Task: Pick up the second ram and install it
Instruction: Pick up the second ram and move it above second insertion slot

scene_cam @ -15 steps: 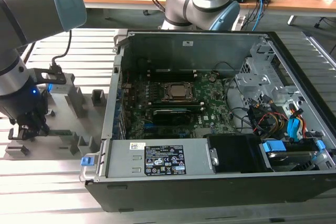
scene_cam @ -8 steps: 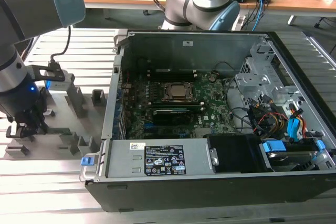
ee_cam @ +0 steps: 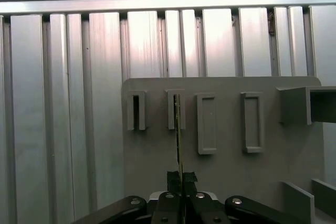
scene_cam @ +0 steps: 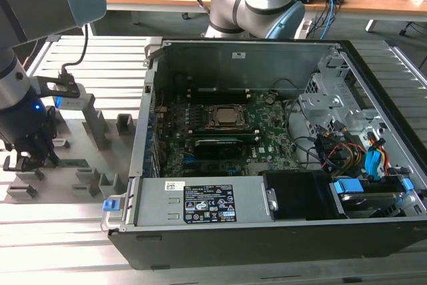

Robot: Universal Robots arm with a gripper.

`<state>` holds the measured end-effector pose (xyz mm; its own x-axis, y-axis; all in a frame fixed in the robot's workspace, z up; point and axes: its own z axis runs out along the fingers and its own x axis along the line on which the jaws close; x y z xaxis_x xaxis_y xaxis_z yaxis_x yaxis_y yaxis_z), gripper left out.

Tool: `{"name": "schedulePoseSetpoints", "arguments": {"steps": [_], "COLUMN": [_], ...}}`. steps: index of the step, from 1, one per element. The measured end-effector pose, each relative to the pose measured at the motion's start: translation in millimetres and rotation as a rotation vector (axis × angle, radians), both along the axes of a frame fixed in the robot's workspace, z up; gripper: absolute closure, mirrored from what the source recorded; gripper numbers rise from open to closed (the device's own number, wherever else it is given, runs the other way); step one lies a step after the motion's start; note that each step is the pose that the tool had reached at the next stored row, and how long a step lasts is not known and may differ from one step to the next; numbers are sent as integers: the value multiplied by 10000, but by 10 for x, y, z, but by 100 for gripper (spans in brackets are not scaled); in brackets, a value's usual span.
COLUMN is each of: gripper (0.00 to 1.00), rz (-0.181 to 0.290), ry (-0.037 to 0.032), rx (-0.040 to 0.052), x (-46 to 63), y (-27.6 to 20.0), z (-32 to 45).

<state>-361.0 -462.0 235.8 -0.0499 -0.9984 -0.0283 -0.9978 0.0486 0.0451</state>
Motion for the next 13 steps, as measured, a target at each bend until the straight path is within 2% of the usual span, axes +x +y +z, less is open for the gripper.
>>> {"name": "schedulePoseSetpoints", "arguments": {"steps": [13], "gripper": [86], "rz": [0], "ry": [0], "rx": [-1], "x": [0], "y": [0], "z": [130]}}
